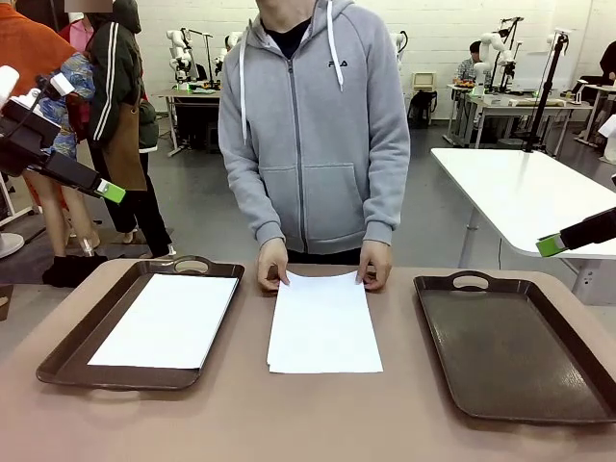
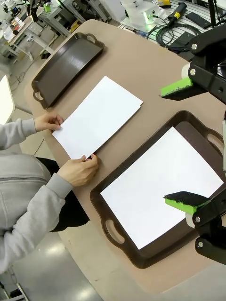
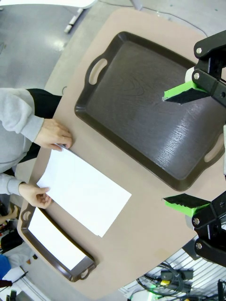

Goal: Sort the A4 documents.
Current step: Receive the A4 Paper.

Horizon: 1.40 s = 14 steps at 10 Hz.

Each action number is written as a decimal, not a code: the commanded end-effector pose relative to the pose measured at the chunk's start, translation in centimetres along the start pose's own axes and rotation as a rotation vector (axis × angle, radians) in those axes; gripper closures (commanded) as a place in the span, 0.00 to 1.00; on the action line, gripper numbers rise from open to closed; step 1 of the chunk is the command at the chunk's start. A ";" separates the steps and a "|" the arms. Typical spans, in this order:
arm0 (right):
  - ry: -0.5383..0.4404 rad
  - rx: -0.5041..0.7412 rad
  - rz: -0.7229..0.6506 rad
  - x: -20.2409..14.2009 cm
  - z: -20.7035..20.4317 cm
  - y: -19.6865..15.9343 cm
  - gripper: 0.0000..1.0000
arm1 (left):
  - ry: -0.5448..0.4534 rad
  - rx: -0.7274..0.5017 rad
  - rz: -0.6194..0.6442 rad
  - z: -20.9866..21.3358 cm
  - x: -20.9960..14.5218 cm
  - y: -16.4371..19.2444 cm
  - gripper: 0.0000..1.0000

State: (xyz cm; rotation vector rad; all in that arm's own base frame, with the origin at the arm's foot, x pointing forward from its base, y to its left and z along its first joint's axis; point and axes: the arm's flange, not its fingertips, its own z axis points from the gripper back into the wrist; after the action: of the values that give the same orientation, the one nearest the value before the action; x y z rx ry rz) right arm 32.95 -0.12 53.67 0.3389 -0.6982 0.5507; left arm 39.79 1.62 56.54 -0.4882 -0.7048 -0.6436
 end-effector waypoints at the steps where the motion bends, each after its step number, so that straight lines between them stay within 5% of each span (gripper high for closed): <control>1: -0.004 0.020 -0.004 -0.1 -0.2 -0.1 0.00 | 0.001 0.001 -0.002 0.0 0.0 -0.1 0.00; 14: -0.004 0.020 -0.004 -0.1 -0.2 -0.1 0.00 | 0.001 0.001 -0.002 0.0 0.0 -0.1 0.00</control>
State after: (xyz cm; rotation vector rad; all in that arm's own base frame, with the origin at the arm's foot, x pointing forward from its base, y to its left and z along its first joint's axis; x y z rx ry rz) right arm 32.95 -0.12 53.67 0.3389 -0.6982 0.5507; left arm 39.79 1.60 56.54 -0.4886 -0.7048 -0.6440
